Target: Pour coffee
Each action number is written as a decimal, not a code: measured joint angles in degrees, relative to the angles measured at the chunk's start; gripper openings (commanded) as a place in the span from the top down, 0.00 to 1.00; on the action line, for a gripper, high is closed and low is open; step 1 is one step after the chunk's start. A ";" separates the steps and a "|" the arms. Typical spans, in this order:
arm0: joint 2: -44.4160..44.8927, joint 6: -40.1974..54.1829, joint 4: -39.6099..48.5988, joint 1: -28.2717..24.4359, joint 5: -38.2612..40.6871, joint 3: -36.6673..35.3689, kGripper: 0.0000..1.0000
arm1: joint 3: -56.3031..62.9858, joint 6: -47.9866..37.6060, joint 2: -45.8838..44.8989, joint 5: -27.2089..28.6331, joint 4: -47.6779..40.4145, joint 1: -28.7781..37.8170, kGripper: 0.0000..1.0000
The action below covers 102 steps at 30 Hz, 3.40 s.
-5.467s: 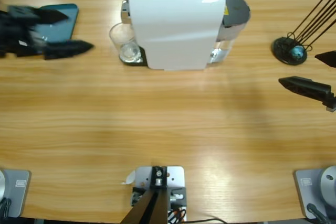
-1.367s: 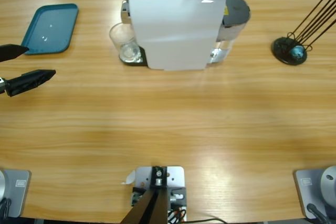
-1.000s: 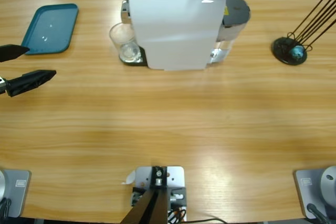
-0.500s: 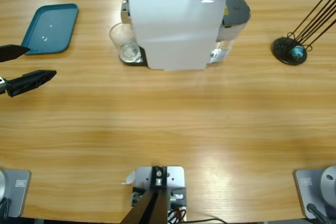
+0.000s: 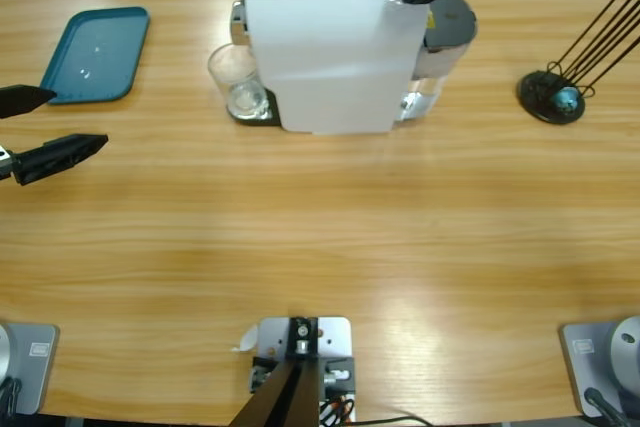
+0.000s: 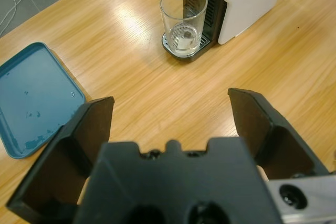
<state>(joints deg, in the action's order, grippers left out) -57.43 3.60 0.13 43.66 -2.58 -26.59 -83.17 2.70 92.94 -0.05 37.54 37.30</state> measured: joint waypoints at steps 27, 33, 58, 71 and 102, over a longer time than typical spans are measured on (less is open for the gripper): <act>-3.89 0.00 -0.88 0.04 1.03 0.00 0.01 | 39.48 -1.71 -26.30 -0.01 -20.69 0.07 0.00; -4.05 0.01 -1.43 0.09 2.11 0.00 0.01 | 49.76 -0.61 -32.22 -0.02 -27.48 0.07 0.00; -5.77 0.64 -3.86 0.09 2.12 0.00 0.06 | 54.24 -0.61 -34.09 -0.16 -32.14 0.07 0.00; -5.80 0.64 -4.08 0.09 2.14 0.00 0.06 | 54.42 -0.61 -34.09 -0.16 -32.28 0.08 0.00; -5.80 0.64 -4.46 0.09 3.10 0.14 0.06 | 55.17 -0.61 -34.10 -0.16 -33.18 0.07 0.00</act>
<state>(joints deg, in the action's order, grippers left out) -63.23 4.25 -4.33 43.75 0.52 -26.45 -28.00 2.09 58.84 -0.21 4.37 37.37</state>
